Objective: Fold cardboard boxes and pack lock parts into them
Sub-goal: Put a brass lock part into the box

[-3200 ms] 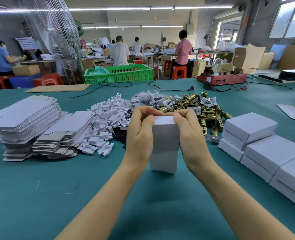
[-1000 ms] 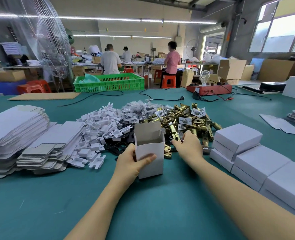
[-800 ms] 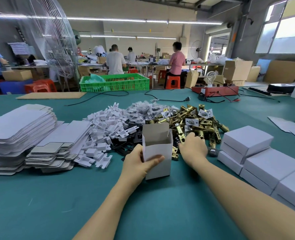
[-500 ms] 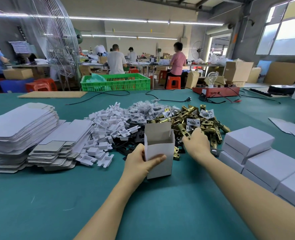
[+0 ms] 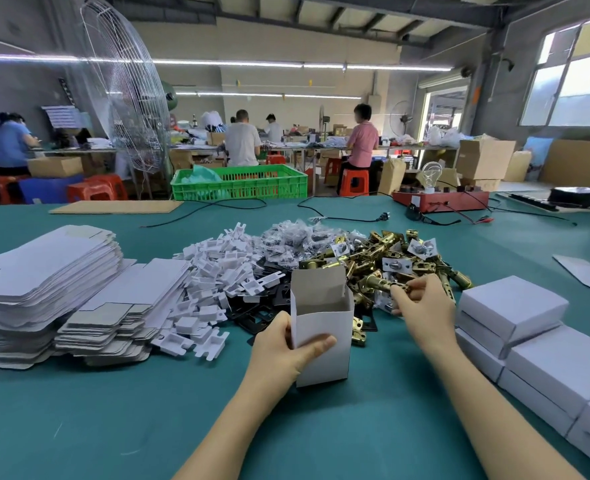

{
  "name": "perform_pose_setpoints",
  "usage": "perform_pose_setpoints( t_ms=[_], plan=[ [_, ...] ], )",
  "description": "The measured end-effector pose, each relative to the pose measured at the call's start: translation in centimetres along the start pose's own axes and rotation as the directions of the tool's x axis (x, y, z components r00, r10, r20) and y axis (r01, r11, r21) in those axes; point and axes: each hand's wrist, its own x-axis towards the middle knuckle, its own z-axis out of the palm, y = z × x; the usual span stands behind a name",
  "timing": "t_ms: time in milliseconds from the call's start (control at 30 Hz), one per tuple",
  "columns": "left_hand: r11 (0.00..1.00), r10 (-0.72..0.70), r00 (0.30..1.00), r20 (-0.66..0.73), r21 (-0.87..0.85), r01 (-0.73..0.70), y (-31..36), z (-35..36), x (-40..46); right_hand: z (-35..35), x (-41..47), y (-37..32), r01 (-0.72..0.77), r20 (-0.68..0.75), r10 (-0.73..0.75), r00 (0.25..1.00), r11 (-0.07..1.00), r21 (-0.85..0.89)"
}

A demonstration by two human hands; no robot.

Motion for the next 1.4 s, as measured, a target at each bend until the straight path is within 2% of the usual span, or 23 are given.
perform_pose_setpoints(
  t_ms=[67,100,167,233,333,467,533,600,700,833,933,1033,1167,1300,1400],
  plan=[
    [1.0,-0.006,1.0,-0.001,-0.007,0.005,0.0,0.1,0.0,-0.2,0.4,-0.2,-0.106,0.003,0.108,0.994,0.971,0.212],
    [1.0,-0.002,1.0,0.001,-0.009,0.002,-0.1,0.0,0.0,-0.2,0.6,-0.5,-0.188,0.014,0.198,0.98,0.902,0.389],
    [1.0,0.005,1.0,0.005,-0.011,-0.005,-0.1,0.0,0.1,-0.3,0.8,-0.9,-0.334,0.119,0.358,0.926,0.631,0.7],
    [1.0,0.007,1.0,0.003,-0.009,-0.007,0.0,0.0,0.1,-0.3,0.8,-1.5,-0.402,0.231,0.407,0.884,0.407,0.82],
    [1.0,0.018,1.0,0.005,-0.016,-0.018,0.0,-0.1,0.1,-0.7,0.8,-3.0,-0.463,0.375,0.353,0.857,0.211,0.861],
    [0.999,0.042,0.999,0.012,-0.023,-0.042,0.0,-0.1,-0.1,-2.0,0.3,-6.3,-0.589,0.595,0.056,0.802,-0.098,0.802],
    [0.999,0.049,0.999,0.006,-0.015,-0.049,0.1,-0.2,-0.1,-2.9,0.3,-8.1,-0.658,0.657,-0.073,0.75,-0.178,0.732],
    [0.999,0.048,0.999,0.008,0.0,-0.048,0.0,-0.2,0.0,-3.6,0.2,-9.6,-0.717,0.703,-0.141,0.697,-0.148,0.681],
    [0.999,0.042,0.999,0.001,0.02,-0.042,-0.1,-0.2,0.0,-4.1,-0.3,-11.0,-0.735,0.737,-0.153,0.658,0.078,0.673],
    [0.999,0.042,0.999,0.0,0.027,-0.042,0.0,-0.1,0.0,-4.0,-0.9,-11.6,-0.555,0.638,-0.021,0.77,0.472,0.685],
    [0.999,0.025,1.0,-0.003,0.04,-0.025,0.1,-0.1,0.0,-3.9,-1.2,-11.5,-0.375,0.523,0.03,0.852,0.733,0.568],
    [0.999,0.02,1.0,-0.005,0.038,-0.02,0.2,-0.1,-0.1,-4.5,-1.3,-11.7,-0.273,0.473,-0.034,0.88,0.779,0.564],
    [0.999,0.023,1.0,-0.006,0.025,-0.023,0.3,0.0,-0.2,-5.2,-1.3,-12.0,-0.178,0.483,-0.163,0.861,0.791,0.585],
    [0.999,0.023,1.0,0.0,0.03,-0.023,0.2,-0.1,-0.1,-4.8,-1.4,-11.7,-0.134,0.554,-0.17,0.815,0.875,0.466],
    [1.0,0.016,1.0,-0.019,0.016,-0.016,0.3,-0.1,-0.1,-4.2,-1.5,-11.4,-0.074,0.555,-0.151,0.818,0.929,0.362]
  ],
)
